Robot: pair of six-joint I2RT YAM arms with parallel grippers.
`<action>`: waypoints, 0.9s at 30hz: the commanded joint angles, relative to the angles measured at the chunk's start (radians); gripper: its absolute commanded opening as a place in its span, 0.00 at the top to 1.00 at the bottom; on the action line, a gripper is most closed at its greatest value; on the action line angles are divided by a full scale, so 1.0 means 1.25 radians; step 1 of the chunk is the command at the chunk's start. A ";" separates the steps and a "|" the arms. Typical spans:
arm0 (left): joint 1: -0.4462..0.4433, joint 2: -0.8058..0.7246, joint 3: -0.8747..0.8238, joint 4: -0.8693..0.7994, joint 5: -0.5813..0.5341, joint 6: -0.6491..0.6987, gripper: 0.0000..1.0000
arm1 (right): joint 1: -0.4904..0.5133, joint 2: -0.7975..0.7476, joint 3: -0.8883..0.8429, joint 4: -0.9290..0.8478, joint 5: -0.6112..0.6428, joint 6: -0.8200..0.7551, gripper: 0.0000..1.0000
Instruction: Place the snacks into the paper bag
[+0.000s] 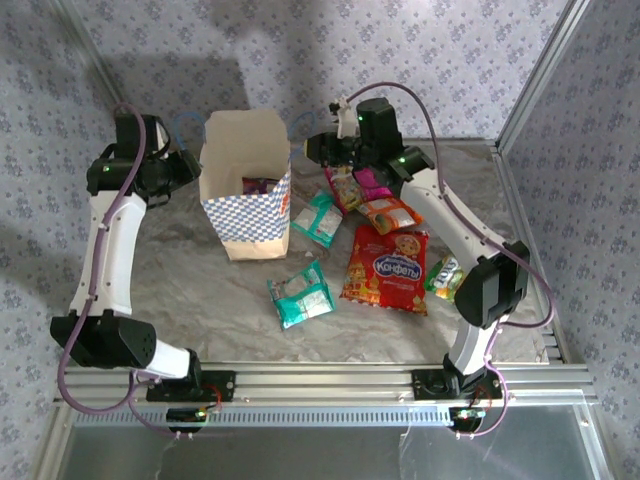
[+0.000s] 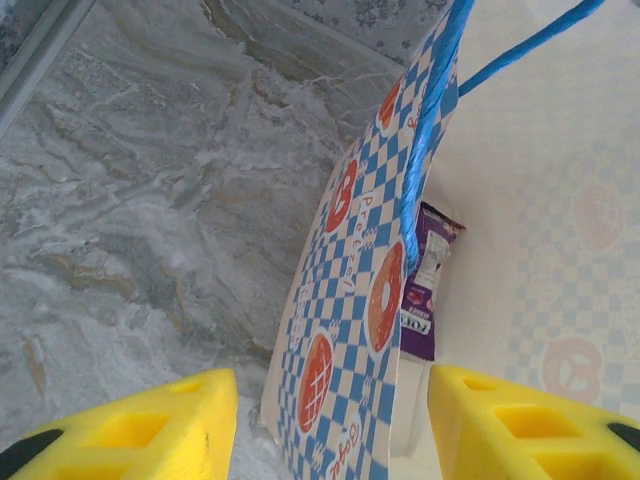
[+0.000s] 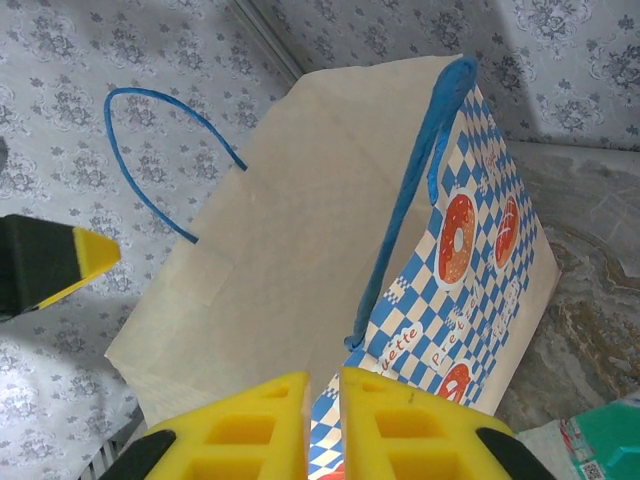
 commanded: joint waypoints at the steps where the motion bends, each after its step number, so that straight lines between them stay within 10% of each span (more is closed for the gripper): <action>1: 0.006 0.009 -0.009 0.088 0.029 -0.005 0.47 | 0.004 -0.037 -0.017 -0.019 0.014 -0.024 0.83; 27: 0.015 0.023 -0.122 0.332 0.031 -0.126 0.58 | -0.029 -0.200 -0.226 -0.060 0.063 -0.074 0.78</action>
